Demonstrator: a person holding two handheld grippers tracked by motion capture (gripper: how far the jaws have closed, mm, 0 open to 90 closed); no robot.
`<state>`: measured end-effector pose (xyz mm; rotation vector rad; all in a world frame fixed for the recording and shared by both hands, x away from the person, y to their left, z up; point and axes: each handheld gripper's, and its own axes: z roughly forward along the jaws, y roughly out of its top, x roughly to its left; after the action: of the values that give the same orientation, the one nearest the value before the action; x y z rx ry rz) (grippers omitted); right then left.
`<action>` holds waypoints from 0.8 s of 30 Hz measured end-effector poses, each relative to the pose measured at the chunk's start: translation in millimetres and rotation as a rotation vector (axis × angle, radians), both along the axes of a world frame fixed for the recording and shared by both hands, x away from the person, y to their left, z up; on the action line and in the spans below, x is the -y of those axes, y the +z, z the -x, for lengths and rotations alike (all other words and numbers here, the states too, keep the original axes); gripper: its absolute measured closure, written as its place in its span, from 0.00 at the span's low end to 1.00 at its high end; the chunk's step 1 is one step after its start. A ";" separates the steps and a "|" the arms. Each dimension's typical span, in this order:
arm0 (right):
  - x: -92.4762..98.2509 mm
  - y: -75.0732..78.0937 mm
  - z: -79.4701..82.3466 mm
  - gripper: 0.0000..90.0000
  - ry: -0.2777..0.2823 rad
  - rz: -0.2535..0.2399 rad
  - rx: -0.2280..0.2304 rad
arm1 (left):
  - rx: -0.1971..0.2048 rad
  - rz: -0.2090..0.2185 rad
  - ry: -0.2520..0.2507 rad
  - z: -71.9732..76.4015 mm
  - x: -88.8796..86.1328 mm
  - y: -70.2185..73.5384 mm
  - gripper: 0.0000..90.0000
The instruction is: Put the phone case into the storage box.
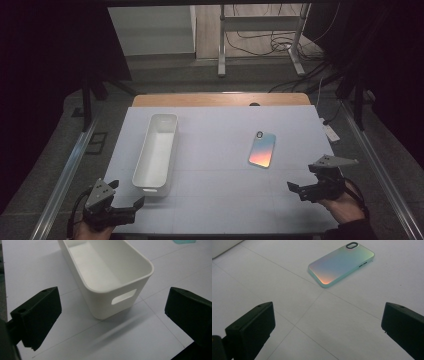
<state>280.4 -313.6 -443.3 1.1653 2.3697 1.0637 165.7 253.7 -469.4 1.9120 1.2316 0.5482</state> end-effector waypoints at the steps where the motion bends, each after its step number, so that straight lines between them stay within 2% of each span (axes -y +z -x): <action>1: 0.0 0.0 0.0 0.00 0.000 0.000 0.000 | 0.000 0.000 0.000 0.0 0.0 0.0 0.02; 6: -4.2 -0.5 -8.1 0.00 0.006 0.016 -0.015 | -0.002 -0.002 -0.002 -0.4 0.2 -0.2 0.01; 10: -9.8 -1.1 -14.4 0.00 0.033 0.042 -0.012 | -0.007 0.000 0.000 -0.7 -0.1 -0.3 0.02; 24: -25.0 -0.5 -28.4 0.00 0.058 0.050 -0.028 | -0.008 0.002 -0.002 -0.9 -0.3 -0.3 0.02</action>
<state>308.8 -288.5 -443.8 1.1070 2.4509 1.0066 166.6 254.0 -469.8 1.9149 1.2349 0.5387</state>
